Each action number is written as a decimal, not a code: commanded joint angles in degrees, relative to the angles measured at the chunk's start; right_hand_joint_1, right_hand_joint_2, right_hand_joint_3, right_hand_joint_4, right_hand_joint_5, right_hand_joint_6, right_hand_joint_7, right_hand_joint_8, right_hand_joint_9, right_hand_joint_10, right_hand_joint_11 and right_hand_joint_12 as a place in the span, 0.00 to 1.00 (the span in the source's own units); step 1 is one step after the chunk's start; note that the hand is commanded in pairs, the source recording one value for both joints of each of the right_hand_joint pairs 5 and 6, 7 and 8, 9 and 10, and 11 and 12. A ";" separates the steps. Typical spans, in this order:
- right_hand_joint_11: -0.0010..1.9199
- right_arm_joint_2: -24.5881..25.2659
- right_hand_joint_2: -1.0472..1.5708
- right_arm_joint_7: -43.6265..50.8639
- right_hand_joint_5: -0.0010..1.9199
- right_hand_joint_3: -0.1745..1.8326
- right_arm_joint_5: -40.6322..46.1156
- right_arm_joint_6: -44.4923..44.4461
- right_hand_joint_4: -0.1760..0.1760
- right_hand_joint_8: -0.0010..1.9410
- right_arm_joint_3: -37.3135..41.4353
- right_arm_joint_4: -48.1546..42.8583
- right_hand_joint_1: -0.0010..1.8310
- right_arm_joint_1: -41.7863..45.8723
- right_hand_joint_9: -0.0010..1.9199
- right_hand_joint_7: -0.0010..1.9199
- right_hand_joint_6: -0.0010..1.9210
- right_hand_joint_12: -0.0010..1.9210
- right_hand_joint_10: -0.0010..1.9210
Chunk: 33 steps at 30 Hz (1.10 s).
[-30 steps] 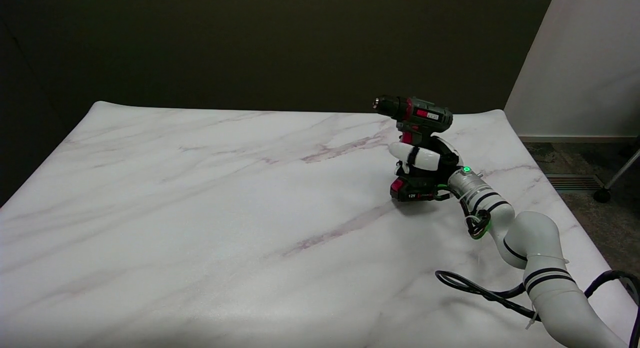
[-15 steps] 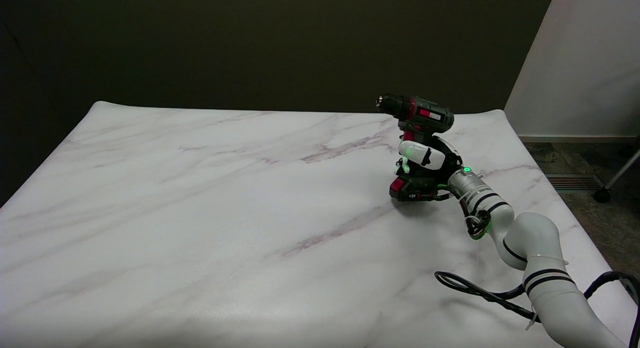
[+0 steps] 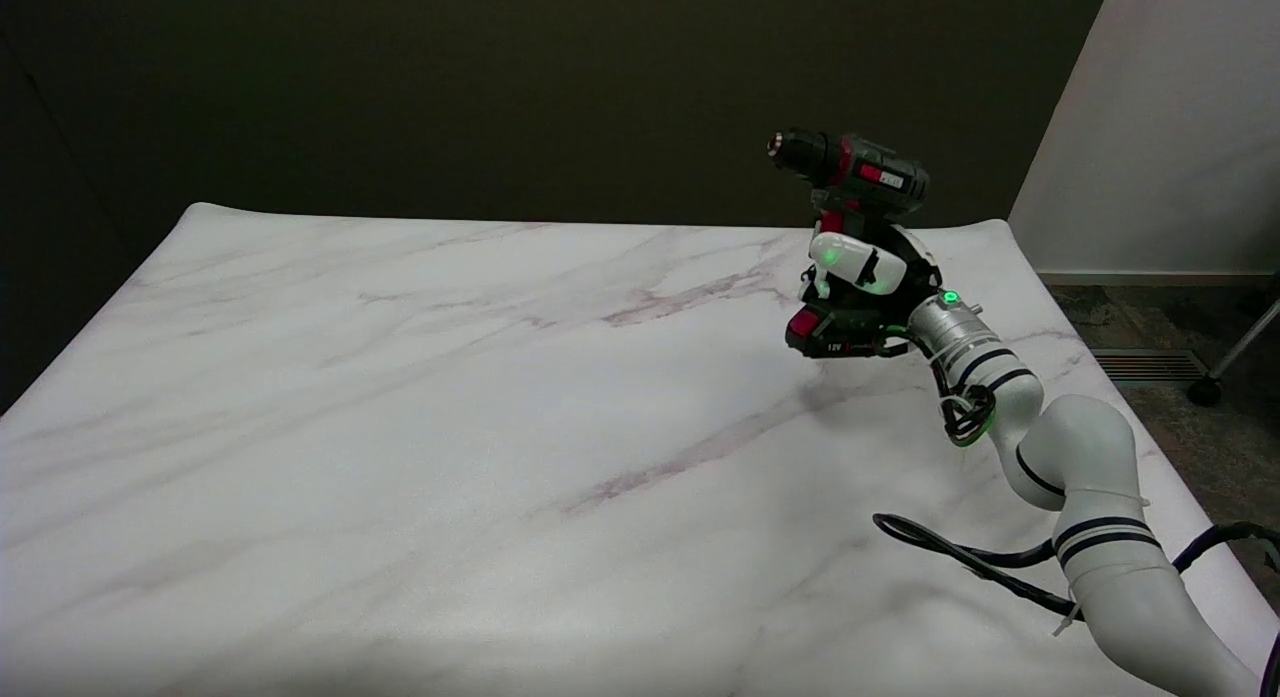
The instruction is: Pick up the power screwdriver.
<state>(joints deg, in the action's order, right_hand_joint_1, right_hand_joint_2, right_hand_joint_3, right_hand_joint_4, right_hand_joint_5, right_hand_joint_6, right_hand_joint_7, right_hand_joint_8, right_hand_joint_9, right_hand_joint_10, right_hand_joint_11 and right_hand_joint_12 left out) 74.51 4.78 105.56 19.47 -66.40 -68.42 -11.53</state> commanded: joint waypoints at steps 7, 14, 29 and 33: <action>1.00 0.90 0.51 0.00 1.00 0.37 6.31 -5.12 0.54 0.99 -0.29 -6.62 0.53 3.12 1.00 1.00 1.00 1.00 1.00; 1.00 1.06 0.59 0.00 1.00 0.38 6.33 -5.28 0.53 0.99 0.03 -7.09 0.56 3.60 1.00 1.00 1.00 1.00 1.00; 1.00 1.54 0.91 0.00 1.00 0.72 11.05 -4.88 0.51 0.99 0.03 -7.09 0.52 4.00 1.00 1.00 1.00 1.00 1.00; 1.00 1.54 0.88 0.00 1.00 0.80 11.05 -4.64 0.50 0.99 0.11 -7.26 0.50 4.24 1.00 1.00 1.00 1.00 1.00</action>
<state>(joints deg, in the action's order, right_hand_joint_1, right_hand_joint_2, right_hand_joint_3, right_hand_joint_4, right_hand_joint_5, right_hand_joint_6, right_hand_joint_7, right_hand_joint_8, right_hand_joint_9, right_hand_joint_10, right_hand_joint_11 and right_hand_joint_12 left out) 75.70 4.77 113.26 14.70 -66.39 -75.10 -8.18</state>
